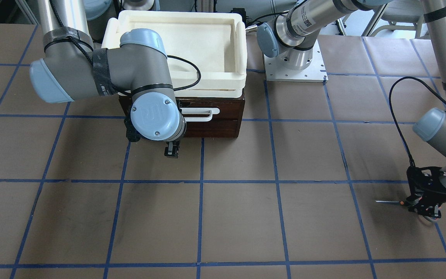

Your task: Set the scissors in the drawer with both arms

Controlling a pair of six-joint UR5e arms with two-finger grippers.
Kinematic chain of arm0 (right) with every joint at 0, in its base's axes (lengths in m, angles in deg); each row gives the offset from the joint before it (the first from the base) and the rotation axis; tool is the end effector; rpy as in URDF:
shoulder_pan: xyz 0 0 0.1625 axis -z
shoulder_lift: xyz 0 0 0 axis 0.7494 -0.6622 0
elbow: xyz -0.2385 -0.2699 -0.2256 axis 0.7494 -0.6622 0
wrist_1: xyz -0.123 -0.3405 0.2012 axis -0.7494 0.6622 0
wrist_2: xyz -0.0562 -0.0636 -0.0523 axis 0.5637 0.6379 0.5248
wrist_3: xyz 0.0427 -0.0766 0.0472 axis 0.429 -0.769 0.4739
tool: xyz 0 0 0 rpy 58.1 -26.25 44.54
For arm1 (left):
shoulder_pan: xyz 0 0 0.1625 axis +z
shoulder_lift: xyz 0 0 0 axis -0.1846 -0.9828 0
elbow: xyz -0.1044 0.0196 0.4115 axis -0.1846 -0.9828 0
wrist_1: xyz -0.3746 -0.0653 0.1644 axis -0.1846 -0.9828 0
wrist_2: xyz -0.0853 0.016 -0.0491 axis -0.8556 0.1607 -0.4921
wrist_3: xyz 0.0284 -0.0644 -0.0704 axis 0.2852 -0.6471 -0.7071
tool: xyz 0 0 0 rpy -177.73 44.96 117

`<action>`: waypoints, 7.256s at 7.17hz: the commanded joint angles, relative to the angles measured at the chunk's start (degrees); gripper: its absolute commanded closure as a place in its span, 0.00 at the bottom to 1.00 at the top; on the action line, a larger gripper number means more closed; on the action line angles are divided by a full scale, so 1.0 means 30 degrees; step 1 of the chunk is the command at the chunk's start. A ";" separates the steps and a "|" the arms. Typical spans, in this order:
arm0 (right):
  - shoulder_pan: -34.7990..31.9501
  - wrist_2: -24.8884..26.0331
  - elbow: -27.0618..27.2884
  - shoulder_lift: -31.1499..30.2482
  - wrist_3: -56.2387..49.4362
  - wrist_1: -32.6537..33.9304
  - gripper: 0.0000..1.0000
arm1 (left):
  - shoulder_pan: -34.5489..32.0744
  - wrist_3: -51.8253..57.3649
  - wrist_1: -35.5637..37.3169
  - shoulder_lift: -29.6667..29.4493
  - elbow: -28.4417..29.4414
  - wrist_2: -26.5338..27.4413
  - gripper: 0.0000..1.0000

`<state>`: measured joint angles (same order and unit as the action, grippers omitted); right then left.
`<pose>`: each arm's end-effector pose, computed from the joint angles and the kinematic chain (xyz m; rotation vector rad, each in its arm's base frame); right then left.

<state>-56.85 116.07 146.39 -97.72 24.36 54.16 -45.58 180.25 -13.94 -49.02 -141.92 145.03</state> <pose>0.2992 -0.5343 0.2973 -2.0284 -1.8799 -0.4701 0.2609 -0.6277 0.1924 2.3455 1.9659 0.0057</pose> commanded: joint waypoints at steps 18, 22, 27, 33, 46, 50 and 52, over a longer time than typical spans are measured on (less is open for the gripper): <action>-0.0674 0.0096 0.0011 0.1204 -0.0352 0.1378 0.00 | -0.1617 -0.3017 -0.3092 0.3190 -0.0520 -0.1351 0.97; -0.0557 0.1706 -0.0340 0.1174 -0.2134 0.3195 0.00 | -0.3114 -0.5531 -0.7218 0.7140 -0.0316 -0.1815 0.98; -0.0469 0.1854 -0.0718 0.1437 -0.3018 0.4544 0.00 | -0.4837 -0.8494 -1.0887 1.1185 0.0007 -0.2259 0.97; 0.0027 0.1884 -0.1863 0.2053 -0.4100 0.4633 0.00 | -0.5895 -0.8560 -1.2206 1.2276 -0.0022 -0.2377 0.97; 0.0585 0.1855 -0.3504 0.3254 -0.5068 0.5307 0.00 | -0.6103 -0.8531 -1.2324 1.2452 -0.0344 -0.2464 0.97; 0.1113 0.1855 -0.4559 0.3225 -0.5566 0.5219 0.00 | -0.6103 -0.8502 -1.2324 1.2452 -0.0344 -0.2464 0.97; 0.1113 0.1826 -0.4559 0.3284 -0.5654 0.5248 0.00 | -0.6132 -0.8502 -1.2324 1.2423 -0.0344 -0.2493 0.97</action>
<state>-53.55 121.61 132.80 -87.93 7.62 69.84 -63.92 154.75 -50.91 -11.72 -142.95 137.61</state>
